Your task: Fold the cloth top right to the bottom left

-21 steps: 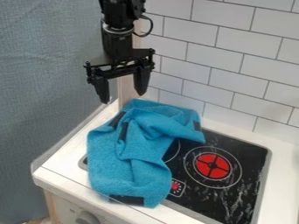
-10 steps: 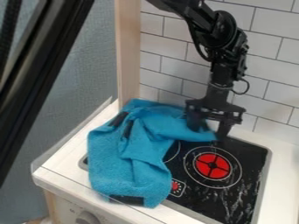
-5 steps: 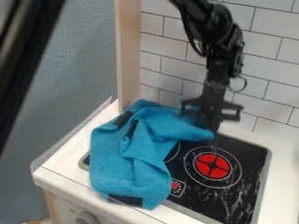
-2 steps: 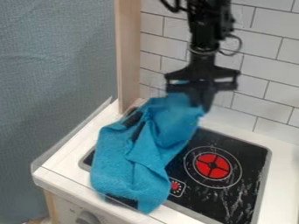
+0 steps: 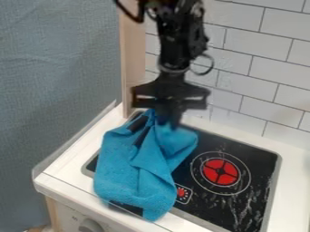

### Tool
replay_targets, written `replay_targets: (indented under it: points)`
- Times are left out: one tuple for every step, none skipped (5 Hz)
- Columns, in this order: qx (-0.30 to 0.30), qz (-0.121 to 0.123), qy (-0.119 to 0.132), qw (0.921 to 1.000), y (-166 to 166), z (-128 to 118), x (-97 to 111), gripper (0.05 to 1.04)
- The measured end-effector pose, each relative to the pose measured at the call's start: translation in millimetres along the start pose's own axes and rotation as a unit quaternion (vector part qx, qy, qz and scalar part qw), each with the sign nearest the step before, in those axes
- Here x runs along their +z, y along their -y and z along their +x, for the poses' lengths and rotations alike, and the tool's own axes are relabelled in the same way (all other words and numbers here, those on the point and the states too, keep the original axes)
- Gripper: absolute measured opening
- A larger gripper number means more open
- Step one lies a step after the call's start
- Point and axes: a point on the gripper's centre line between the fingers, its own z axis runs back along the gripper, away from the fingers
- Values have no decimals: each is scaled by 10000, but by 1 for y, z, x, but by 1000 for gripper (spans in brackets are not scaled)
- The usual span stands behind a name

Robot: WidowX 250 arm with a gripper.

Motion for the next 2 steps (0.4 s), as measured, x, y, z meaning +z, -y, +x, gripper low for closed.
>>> replay_targets:
  points:
    - [307, 76, -11, 9995, -28, 1, -13, 64]
    - [297, 182, -128, 9993, -35, -6, -30, 64]
